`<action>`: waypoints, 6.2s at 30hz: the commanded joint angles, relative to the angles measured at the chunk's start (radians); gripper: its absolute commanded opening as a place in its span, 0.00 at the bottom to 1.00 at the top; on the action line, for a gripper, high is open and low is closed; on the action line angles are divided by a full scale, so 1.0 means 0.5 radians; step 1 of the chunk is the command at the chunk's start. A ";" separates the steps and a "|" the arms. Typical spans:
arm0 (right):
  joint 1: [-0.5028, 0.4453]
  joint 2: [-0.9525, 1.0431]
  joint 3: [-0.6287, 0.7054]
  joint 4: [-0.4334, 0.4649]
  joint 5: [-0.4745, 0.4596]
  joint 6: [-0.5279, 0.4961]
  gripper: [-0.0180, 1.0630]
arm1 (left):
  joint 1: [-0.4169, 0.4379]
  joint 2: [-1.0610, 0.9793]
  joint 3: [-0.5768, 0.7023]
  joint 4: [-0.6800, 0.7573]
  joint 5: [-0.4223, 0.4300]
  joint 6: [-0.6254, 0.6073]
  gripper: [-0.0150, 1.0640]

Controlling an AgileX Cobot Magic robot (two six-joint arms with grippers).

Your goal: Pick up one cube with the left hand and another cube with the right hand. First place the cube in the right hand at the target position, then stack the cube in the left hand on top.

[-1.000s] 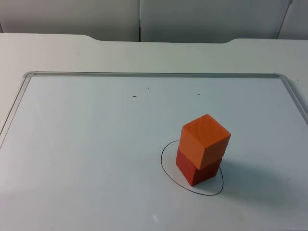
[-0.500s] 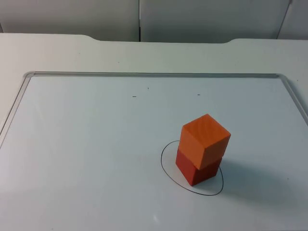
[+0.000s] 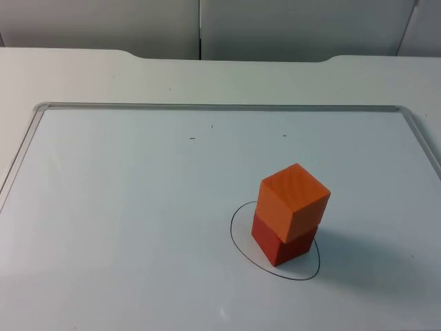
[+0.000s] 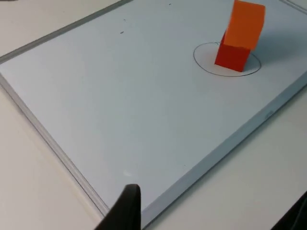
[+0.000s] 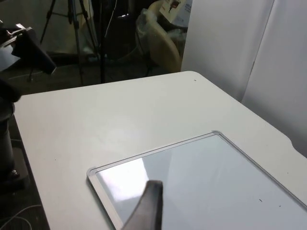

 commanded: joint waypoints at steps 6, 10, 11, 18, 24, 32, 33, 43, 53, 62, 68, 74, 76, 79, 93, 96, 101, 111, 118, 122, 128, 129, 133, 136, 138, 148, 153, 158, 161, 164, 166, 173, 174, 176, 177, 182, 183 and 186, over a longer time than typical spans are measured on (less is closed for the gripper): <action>0.005 -0.015 0.010 0.006 -0.004 -0.003 0.78 | -0.010 -0.010 0.024 -0.073 -0.213 -0.022 0.96; 0.005 -0.013 0.010 0.006 0.002 -0.003 0.78 | -0.010 -0.010 0.072 -0.094 -0.275 0.040 0.96; 0.005 -0.013 0.010 0.006 0.002 -0.003 0.78 | -0.010 -0.010 0.072 -0.094 -0.275 0.040 0.96; 0.005 -0.024 0.010 0.006 0.005 -0.003 0.78 | -0.010 -0.010 0.072 -0.113 -0.275 0.063 0.96; 0.005 -0.023 0.010 -0.002 0.039 -0.003 0.78 | -0.010 -0.010 0.075 -0.267 -0.283 0.294 0.96; 0.005 -0.023 0.010 -0.002 0.068 -0.003 0.78 | -0.010 -0.010 0.075 -0.244 -0.283 0.249 0.96; 0.005 -0.023 0.010 -0.018 0.069 -0.003 0.78 | -0.010 -0.010 0.075 -0.244 -0.283 0.249 0.96; 0.005 -0.023 0.010 -0.057 0.083 -0.003 0.78 | -0.010 -0.010 0.075 -0.244 -0.283 0.249 0.96; 0.005 -0.303 0.010 -0.264 0.304 0.214 0.78 | -0.010 -0.010 0.075 -0.244 -0.283 0.249 0.96; 0.005 -0.585 0.010 -0.530 0.623 0.538 0.78 | -0.010 -0.010 0.075 -0.244 -0.283 0.249 0.96; 0.005 -0.786 0.088 -0.615 0.734 0.740 0.78 | -0.010 -0.010 0.075 -0.244 -0.283 0.249 0.96; 0.015 -0.871 0.319 -0.611 0.743 0.848 0.78 | -0.010 -0.010 0.075 -0.233 -0.283 0.249 0.96; 0.015 -0.871 0.385 -0.636 0.717 0.908 0.78 | -0.010 -0.010 0.075 -0.233 -0.283 0.246 0.96; 0.015 -0.871 0.453 -0.653 0.717 0.947 0.78 | -0.010 -0.010 0.075 -0.232 -0.283 0.241 0.96; 0.015 -0.871 0.507 -0.799 0.709 1.166 0.78 | -0.010 -0.010 0.075 -0.232 -0.283 0.249 0.96; 0.015 -0.871 0.507 -0.800 0.709 1.166 0.78 | -0.010 -0.010 0.075 -0.232 -0.283 0.249 0.96; 0.015 -0.871 0.507 -0.777 0.709 1.130 0.94 | -0.010 -0.010 0.075 -0.232 -0.283 0.249 0.96; 0.015 -0.871 0.507 -0.777 0.709 1.108 0.99 | -0.010 -0.010 0.075 -0.232 -0.283 0.249 0.96; 0.015 -0.871 0.507 -0.777 0.709 1.108 0.99 | -0.010 -0.010 0.075 -0.232 -0.283 0.249 0.96; 0.015 -0.871 0.507 -0.777 0.709 1.108 0.99 | -0.010 -0.010 0.075 -0.232 -0.283 0.249 0.96; 0.015 -0.871 0.507 -0.777 0.709 1.108 0.99 | -0.010 -0.010 0.075 -0.232 -0.283 0.249 0.96; 0.015 -0.871 0.507 -0.777 0.709 1.108 0.99 | -0.010 -0.010 0.075 -0.232 -0.283 0.249 0.96; 0.015 -0.871 0.507 -0.777 0.709 1.108 0.99 | -0.010 -0.010 0.075 -0.232 -0.283 0.249 0.96; 0.015 -0.871 0.507 -0.777 0.709 1.108 0.99 | -0.014 -0.010 0.075 -0.232 -0.283 0.248 0.96; -0.012 -0.871 0.507 -0.777 0.709 1.095 0.99 | -0.010 -0.010 0.075 -0.232 -0.283 0.250 0.96; -0.553 -0.871 0.507 -0.777 0.709 1.095 0.99 | 0.233 -0.010 0.075 -0.228 -0.283 0.257 0.96; -0.840 -0.871 0.507 -0.777 0.709 1.095 0.99 | 0.429 -0.010 0.075 -0.228 -0.283 0.257 0.96; -1.082 -0.871 0.507 -0.777 0.709 1.095 0.99 | 0.613 -0.010 0.075 -0.228 -0.283 0.257 0.96; -1.253 -0.871 0.507 -0.777 0.709 1.095 0.99 | 0.745 -0.010 0.075 -0.228 -0.283 0.257 0.96; -1.316 -0.871 0.507 -0.777 0.709 1.095 0.99 | 0.815 -0.010 0.075 -0.228 -0.283 0.257 0.96; -1.389 -0.871 0.507 -0.777 0.709 1.095 0.99 | 0.895 -0.010 0.075 -0.228 -0.283 0.257 0.96; -1.464 -0.871 0.507 -0.777 0.709 1.095 0.99 | 1.108 -0.010 0.075 -0.228 -0.283 0.257 0.96; -1.464 -0.871 0.507 -0.777 0.709 1.095 0.99 | 1.159 -0.010 0.075 -0.228 -0.283 0.257 0.96; -1.464 -0.871 0.507 -0.777 0.709 1.095 0.99 | 1.256 -0.010 0.075 -0.228 -0.283 0.257 0.96; -1.464 -0.871 0.507 -0.777 0.709 1.095 0.99 | 1.256 -0.010 0.075 -0.228 -0.283 0.257 0.96; -1.464 -0.871 0.507 -0.777 0.709 1.095 0.99 | 1.461 -0.010 0.075 -0.228 -0.283 0.257 0.96; -1.464 -0.871 0.507 -0.777 0.709 1.095 0.99 | 1.461 -0.010 0.075 -0.228 -0.283 0.257 0.96; -1.464 -0.871 0.507 -0.777 0.709 1.095 0.99 | 1.533 -0.010 0.075 -0.228 -0.283 0.257 0.96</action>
